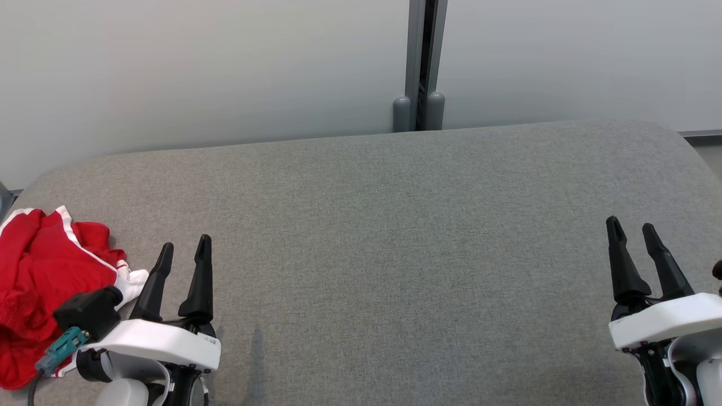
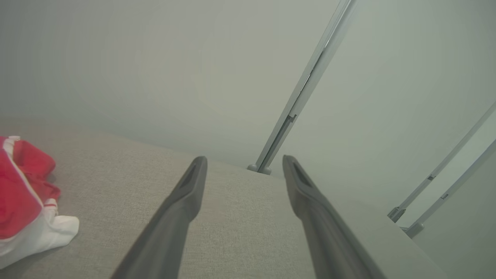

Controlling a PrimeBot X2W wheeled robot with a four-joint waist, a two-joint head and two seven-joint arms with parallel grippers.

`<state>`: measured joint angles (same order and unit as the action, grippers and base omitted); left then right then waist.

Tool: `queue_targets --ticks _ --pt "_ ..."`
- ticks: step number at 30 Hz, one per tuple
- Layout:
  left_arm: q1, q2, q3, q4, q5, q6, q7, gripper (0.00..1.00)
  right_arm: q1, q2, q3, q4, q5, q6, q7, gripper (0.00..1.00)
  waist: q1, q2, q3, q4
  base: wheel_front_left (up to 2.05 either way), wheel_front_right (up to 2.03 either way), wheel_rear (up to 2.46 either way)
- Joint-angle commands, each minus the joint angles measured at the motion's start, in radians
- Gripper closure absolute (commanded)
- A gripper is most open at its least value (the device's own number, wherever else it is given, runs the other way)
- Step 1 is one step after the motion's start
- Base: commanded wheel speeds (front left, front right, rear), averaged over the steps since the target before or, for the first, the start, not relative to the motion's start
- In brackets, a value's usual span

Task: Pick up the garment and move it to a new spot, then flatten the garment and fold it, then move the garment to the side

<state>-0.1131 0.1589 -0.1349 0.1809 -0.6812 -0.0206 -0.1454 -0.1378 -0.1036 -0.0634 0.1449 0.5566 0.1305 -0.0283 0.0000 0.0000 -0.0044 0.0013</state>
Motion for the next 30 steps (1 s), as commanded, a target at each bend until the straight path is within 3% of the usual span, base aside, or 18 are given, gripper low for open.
queue_targets --ticks 1,19,30 --pt "-0.031 0.011 0.000 -0.005 0.026 0.005 -0.005 0.00 -0.008 -0.009 0.003 -0.006 -0.026 0.000 -0.011 0.00 0.0000 0.0000 0.000 0.000 0.00 0.00 0.00" --pt "-0.015 0.030 -0.029 0.047 0.204 0.039 -0.005 0.00 0.012 0.008 0.036 0.040 -0.211 0.000 -0.058 0.00 0.0000 0.0000 0.001 -0.003 0.00 0.00 0.00" --pt "-0.005 0.012 -0.006 0.061 0.226 0.052 -0.005 0.00 0.023 0.020 0.029 0.038 -0.283 0.000 -0.079 0.00 0.0000 0.0000 0.002 -0.004 0.00 0.00 0.00"
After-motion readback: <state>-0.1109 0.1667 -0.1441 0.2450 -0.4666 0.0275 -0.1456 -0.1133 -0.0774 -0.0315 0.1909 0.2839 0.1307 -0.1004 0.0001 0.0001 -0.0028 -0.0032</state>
